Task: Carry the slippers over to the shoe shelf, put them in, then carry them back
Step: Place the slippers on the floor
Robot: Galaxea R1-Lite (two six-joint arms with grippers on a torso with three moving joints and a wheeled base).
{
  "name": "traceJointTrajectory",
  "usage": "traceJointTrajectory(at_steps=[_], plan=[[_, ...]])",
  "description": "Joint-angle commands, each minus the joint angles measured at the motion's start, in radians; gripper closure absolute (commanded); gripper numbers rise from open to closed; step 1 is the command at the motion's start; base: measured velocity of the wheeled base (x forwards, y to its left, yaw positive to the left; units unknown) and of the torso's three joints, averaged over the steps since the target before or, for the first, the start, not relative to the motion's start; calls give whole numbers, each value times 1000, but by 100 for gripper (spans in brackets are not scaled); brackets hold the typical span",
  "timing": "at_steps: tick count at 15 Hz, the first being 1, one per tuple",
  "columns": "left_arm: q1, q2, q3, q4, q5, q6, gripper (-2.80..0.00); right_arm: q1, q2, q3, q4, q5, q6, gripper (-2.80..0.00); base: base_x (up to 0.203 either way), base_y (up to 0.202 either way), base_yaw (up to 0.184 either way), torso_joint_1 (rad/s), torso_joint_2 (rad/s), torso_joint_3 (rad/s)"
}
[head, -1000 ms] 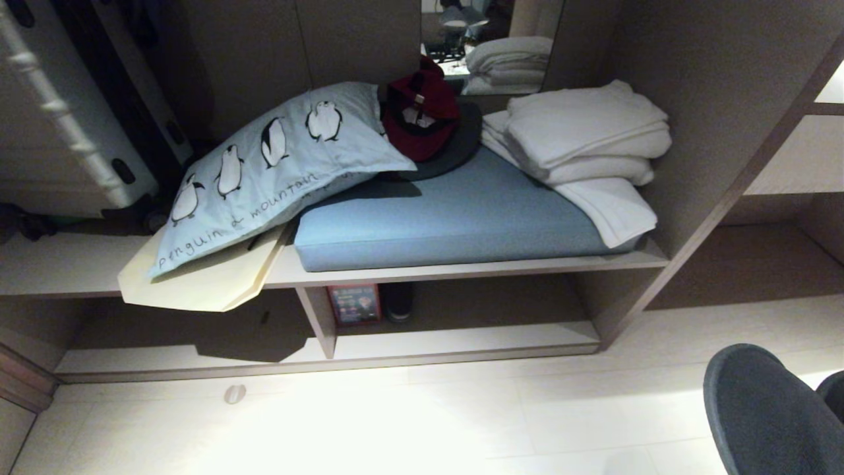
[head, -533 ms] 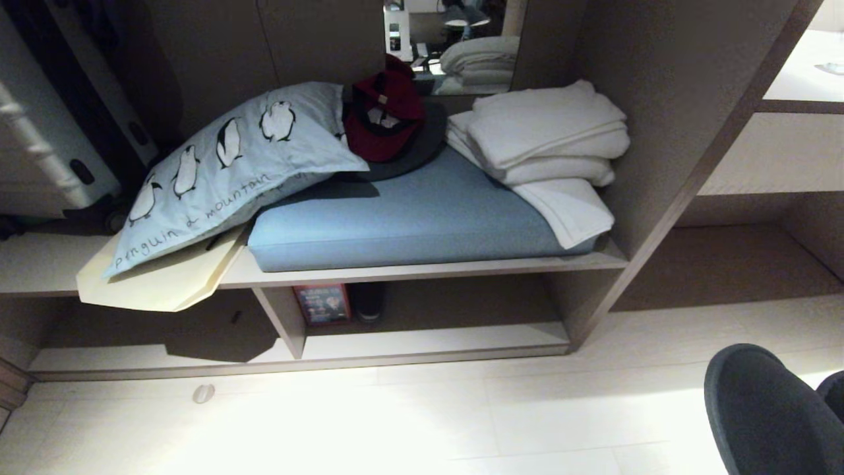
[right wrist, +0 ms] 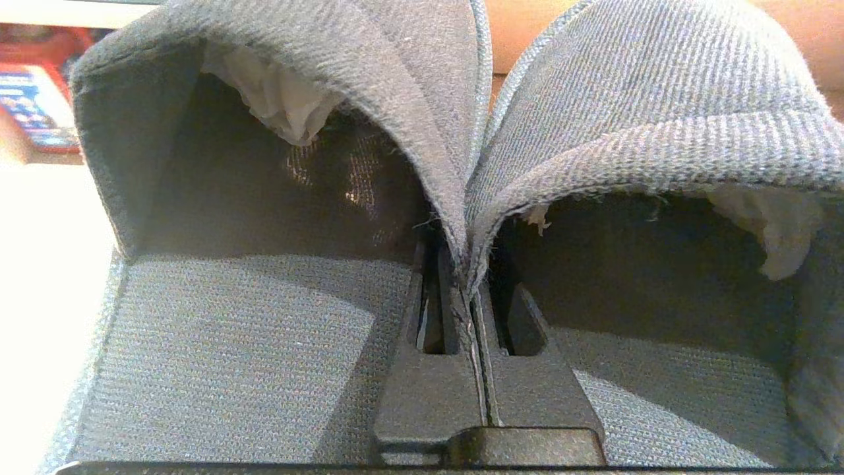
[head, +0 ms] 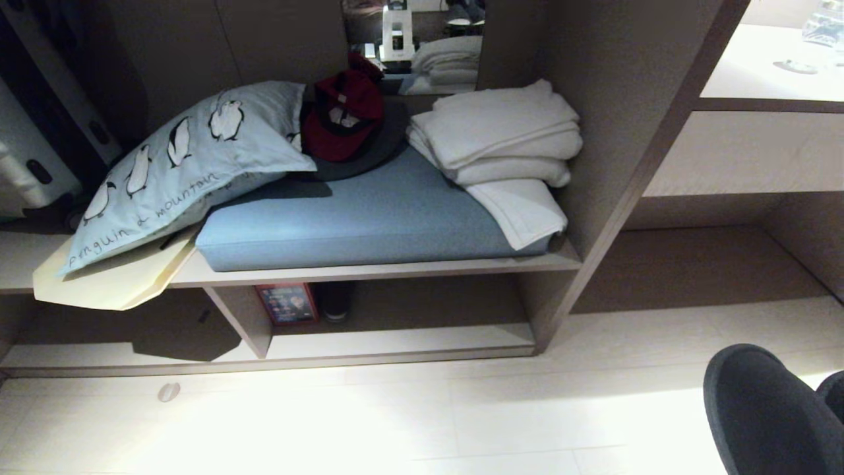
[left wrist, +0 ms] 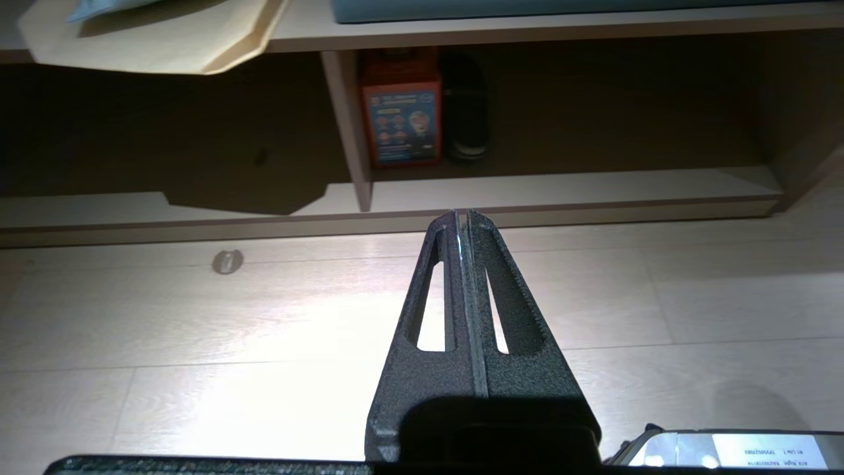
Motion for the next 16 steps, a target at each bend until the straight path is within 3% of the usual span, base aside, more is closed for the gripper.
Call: traceJointTrajectory(at_steps=[1,16], plan=[[0,2,0,0,1,0,0,1,1,2,1,0,0,0,0,-198,2,1,2,4],[2,2,0,0,1,0,0,1,1,2,-1,0,0,0,0,-198,2,3,2,3]])
